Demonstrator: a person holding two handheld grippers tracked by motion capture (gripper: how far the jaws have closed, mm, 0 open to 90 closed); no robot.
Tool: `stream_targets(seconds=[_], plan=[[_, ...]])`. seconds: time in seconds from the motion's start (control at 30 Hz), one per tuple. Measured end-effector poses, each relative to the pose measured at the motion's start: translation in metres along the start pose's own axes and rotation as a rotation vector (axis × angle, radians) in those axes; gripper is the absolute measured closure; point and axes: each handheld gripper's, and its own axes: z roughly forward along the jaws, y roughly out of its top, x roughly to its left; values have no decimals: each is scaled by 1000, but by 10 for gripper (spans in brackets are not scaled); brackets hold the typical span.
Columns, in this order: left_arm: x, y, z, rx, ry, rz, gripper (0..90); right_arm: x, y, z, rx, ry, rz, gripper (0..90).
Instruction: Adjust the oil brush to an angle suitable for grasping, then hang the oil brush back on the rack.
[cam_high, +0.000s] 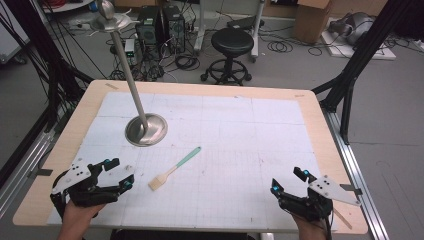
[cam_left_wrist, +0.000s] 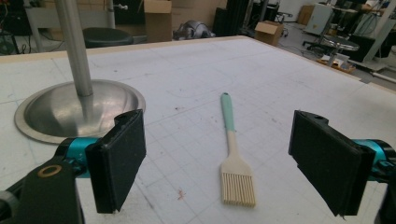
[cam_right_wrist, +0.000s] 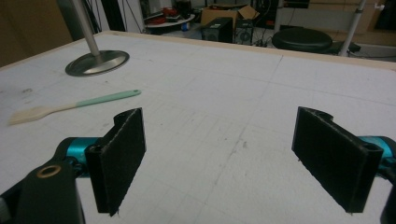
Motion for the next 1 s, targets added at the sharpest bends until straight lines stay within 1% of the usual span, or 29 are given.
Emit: stream_targets(seconds=[0.1,0.2,0.23,0.27,0.3,0.33,0.37,0.4,0.43,0.47,0.5,0.53,0.57,0.6,0.63,0.67,0.7,0.73,0.77,0.8,0.83,0.87,0.9,0.93,0.97,1.0], plan=[[-1,2,7,24,-9,-6,194,1,-1,1,13,4,-1,161],[-1,6,15,27,-13,-15,195,1,-1,1,5,3,6,162],[-1,6,15,27,-13,-15,194,1,-1,1,5,3,6,162],[-1,8,21,32,-9,-14,194,0,-1,1,6,4,13,161],[-1,8,21,32,-9,-14,193,0,-1,1,6,4,13,161],[-1,10,28,48,6,-27,194,-1,-1,0,7,3,17,162],[-1,10,28,48,6,-27,194,-1,-1,0,7,3,17,162],[-1,12,35,58,-3,-36,194,0,-1,0,8,6,12,161],[-1,12,35,58,-3,-36,194,0,-1,0,7,8,11,162],[0,14,41,63,-34,-37,194,1,-1,1,7,10,8,162],[0,14,41,63,-34,-37,196,1,-1,1,7,10,8,162],[0,15,44,64,-40,-45,200,1,-1,2,11,13,9,162],[1,16,48,73,-44,-49,200,1,-1,2,11,13,9,162],[2,17,56,92,-58,-56,203,1,-2,4,12,21,16,162],[2,17,56,92,-58,-56,210,1,-2,4,12,21,16,162],[1,18,65,115,-78,-51,223,2,-2,5,17,26,13,162],[1,18,65,115,-78,-51,231,2,-2,5,17,26,13,162],[-3,18,75,134,-100,-33,247,4,-1,6,23,33,-6,163],[-4,18,79,149,-111,-24,268,5,-1,6,27,34,-13,164],[-4,18,79,149,-111,-24,288,6,-2,5,31,36,-9,164],[-6,18,85,163,-119,-18,288,6,-2,5,31,36,-9,164],[-10,19,96,199,-131,7,308,6,-2,6,26,39,-7,164],[-10,19,96,199,-131,7,320,5,-2,6,27,41,-2,164],[-13,19,107,233,-140,18,333,5,-2,6,23,41,-3,164],[-13,18,112,254,-142,19,347,5,-2,6,24,44,1,164],[-13,18,112,254,-142,19,365,5,-2,6,24,44,2,164]])
